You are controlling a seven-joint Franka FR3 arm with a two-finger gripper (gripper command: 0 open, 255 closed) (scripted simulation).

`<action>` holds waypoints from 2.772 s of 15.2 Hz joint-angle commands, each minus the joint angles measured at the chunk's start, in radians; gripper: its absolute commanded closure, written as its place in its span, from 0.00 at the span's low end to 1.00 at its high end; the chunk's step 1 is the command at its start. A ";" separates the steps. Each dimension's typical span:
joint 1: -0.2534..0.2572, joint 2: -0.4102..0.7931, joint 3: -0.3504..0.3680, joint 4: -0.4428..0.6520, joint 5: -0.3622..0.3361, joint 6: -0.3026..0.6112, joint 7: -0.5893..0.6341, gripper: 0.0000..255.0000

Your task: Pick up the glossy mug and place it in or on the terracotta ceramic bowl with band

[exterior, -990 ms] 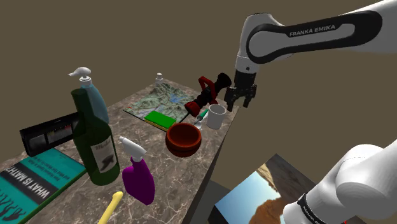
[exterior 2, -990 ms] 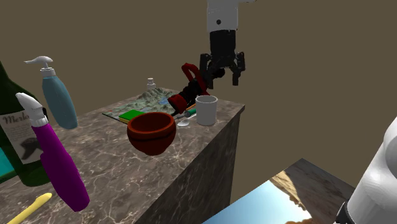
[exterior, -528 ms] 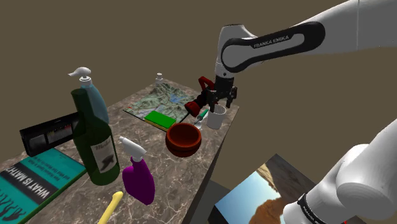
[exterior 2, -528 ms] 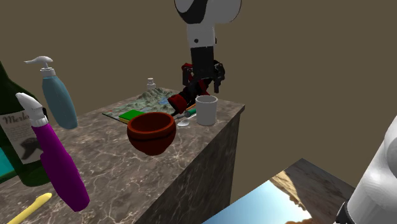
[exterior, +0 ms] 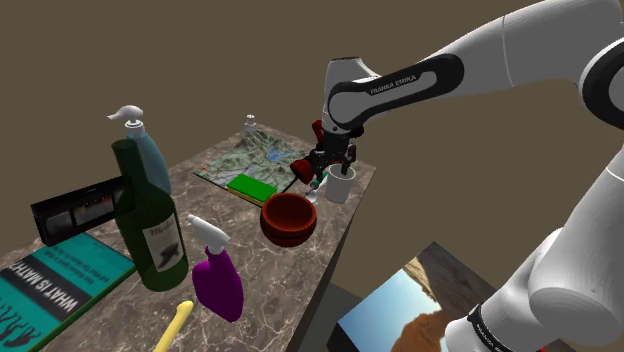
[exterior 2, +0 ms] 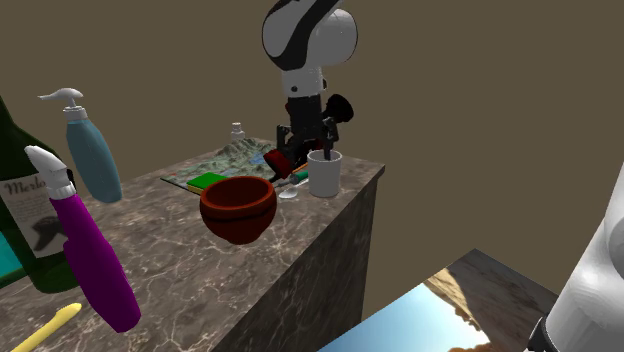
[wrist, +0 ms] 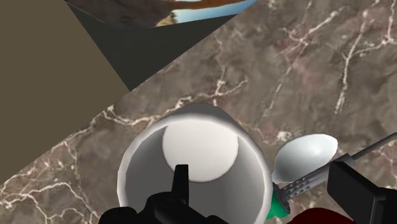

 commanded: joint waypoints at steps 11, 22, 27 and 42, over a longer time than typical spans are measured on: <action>0.000 0.017 0.000 -0.030 -0.003 0.047 0.003 1.00; -0.001 0.003 0.001 -0.018 -0.001 0.022 0.001 1.00; -0.001 -0.028 0.001 0.013 0.003 -0.041 -0.003 1.00; -0.002 -0.092 0.002 0.141 0.010 -0.232 -0.012 1.00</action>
